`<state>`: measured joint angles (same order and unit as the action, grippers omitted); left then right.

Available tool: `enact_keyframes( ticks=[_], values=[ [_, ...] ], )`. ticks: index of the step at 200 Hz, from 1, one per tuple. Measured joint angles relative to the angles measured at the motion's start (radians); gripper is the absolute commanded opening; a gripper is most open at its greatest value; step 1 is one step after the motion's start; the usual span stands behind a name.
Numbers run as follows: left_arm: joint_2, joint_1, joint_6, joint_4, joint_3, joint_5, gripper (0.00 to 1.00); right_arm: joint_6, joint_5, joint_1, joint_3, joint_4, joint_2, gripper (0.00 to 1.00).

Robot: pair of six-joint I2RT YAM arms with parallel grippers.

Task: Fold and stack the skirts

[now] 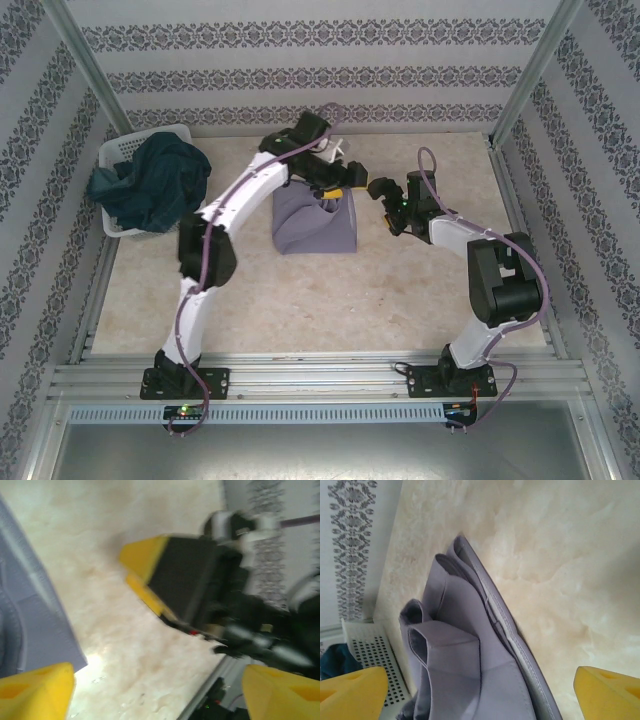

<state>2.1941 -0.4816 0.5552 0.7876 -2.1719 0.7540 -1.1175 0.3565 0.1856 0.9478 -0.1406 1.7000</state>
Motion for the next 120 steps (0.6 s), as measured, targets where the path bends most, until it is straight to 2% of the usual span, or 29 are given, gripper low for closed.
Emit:
enact_keyframes(
  ticks=[4,17,30,60,88,98,110,120],
  values=[
    [-0.033,0.010,0.012,-0.042,0.050,0.013,1.00,0.005,-0.001,0.003,-0.002,0.003,-0.003,0.93],
    [-0.140,0.062,0.044,-0.168,0.209,0.029,1.00,0.044,0.005,0.026,-0.002,0.012,-0.004,0.92],
    [-0.206,0.127,0.057,-0.232,0.314,-0.011,1.00,0.079,0.023,0.063,0.006,0.033,-0.004,0.92],
    [-0.237,0.240,0.068,-0.235,0.425,-0.216,1.00,0.123,0.063,0.171,0.089,0.063,0.027,0.96],
    [-0.237,0.277,0.103,-0.234,0.535,-0.290,1.00,0.138,0.078,0.243,0.194,0.079,0.097,0.96],
    [-0.235,0.279,0.109,-0.230,0.557,-0.298,1.00,0.146,0.078,0.258,0.235,0.096,0.132,0.89],
    [-0.229,0.279,0.113,-0.227,0.563,-0.303,1.00,0.150,0.069,0.267,0.276,0.128,0.174,0.66],
    [-0.226,0.279,0.113,-0.228,0.563,-0.304,1.00,0.160,0.047,0.269,0.296,0.168,0.200,0.52]
  ],
)
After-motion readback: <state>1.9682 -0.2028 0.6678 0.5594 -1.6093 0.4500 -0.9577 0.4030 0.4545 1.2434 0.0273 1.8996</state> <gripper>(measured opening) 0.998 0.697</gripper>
